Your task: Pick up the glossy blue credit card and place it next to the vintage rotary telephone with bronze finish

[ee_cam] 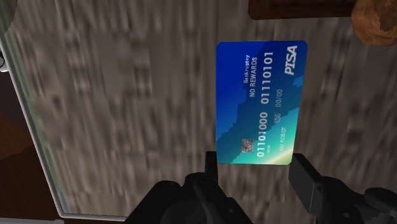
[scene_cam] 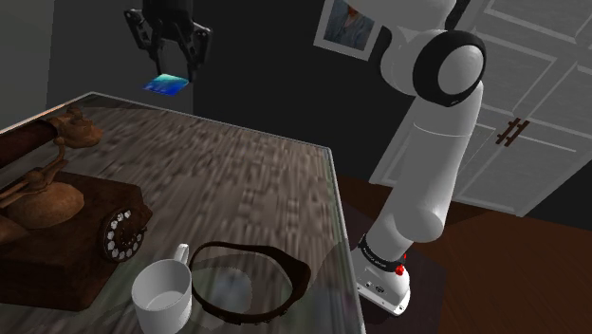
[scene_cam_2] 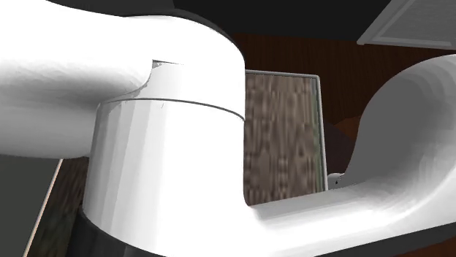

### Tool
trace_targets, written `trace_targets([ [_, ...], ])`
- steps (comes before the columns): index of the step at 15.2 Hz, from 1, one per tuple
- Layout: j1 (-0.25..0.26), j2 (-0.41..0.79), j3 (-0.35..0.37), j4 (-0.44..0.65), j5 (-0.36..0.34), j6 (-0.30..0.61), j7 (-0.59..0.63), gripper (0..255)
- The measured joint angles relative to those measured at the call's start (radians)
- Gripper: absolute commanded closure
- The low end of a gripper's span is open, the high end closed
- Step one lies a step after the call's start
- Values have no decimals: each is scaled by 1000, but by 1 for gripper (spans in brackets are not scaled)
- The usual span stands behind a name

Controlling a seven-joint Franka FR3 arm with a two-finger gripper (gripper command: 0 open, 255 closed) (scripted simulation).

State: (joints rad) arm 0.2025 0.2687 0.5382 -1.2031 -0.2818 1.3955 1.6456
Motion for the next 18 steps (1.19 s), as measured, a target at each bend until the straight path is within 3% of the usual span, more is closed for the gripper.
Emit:
trace_targets([
  [18,-51,-74,-8,-338,39,273,21,255],
])
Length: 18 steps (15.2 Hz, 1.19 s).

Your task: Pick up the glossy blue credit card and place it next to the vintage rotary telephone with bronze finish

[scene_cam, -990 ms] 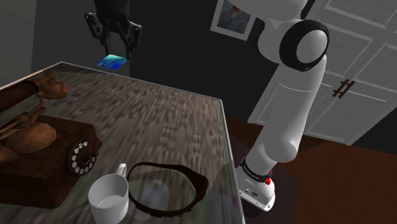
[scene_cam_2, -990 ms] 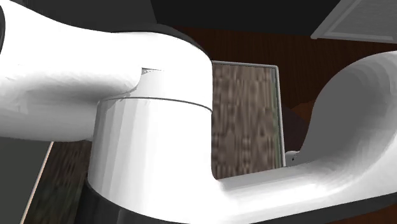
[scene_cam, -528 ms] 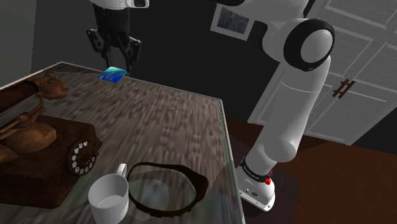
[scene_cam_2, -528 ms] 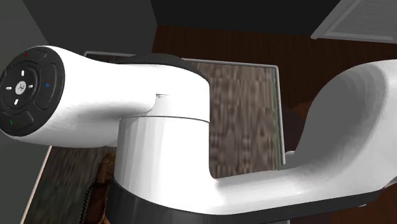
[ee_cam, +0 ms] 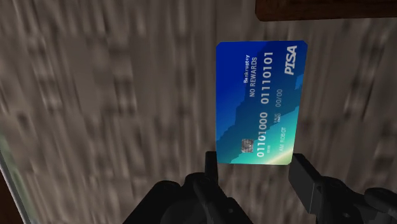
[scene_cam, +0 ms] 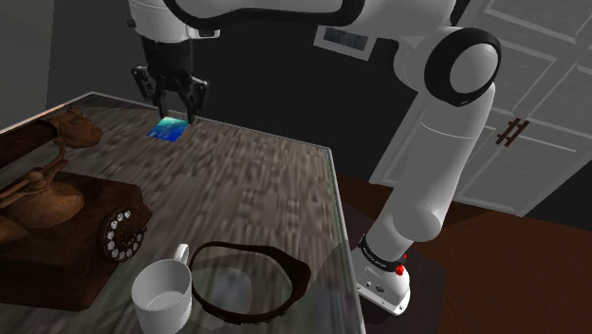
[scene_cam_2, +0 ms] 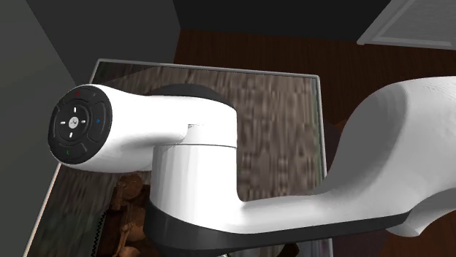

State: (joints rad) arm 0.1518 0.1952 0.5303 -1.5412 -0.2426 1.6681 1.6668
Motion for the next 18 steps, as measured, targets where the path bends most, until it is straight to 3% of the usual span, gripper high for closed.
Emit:
trace_targets([
  [18,-10,18,-9,-223,-21,234,43,255],
])
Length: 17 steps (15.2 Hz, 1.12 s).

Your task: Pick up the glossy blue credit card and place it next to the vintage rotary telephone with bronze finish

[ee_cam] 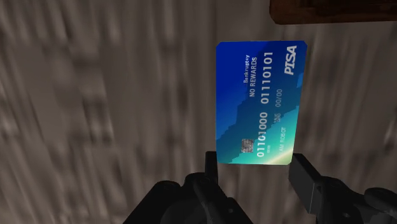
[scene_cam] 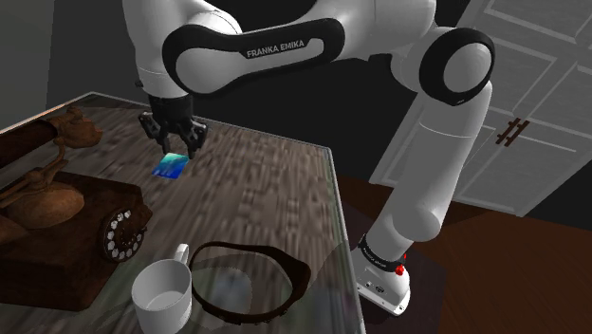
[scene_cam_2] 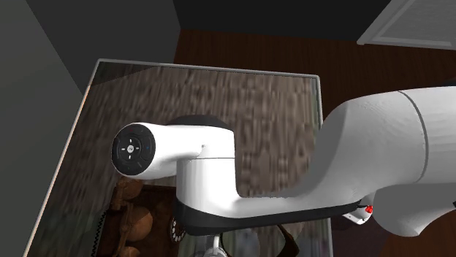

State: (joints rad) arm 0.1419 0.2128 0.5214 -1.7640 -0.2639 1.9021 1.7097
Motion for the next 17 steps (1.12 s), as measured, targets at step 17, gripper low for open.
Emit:
trace_targets([
  [17,10,85,-20,-126,-68,193,64,255],
])
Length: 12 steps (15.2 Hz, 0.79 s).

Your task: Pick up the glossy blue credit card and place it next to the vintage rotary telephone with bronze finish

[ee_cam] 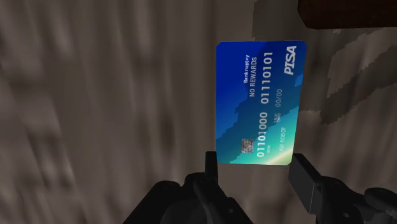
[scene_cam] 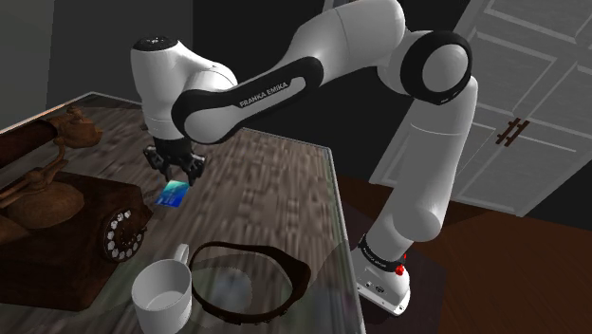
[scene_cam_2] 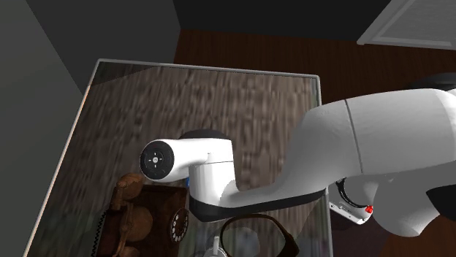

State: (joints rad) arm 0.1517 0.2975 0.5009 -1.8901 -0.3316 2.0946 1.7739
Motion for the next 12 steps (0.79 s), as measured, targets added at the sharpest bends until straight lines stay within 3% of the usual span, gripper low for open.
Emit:
trace_targets([
  [8,3,16,-5,-15,-14,29,13,255],
  [9,3,16,-5,-15,-14,29,13,0],
  [12,3,16,-5,-15,-14,29,13,0],
])
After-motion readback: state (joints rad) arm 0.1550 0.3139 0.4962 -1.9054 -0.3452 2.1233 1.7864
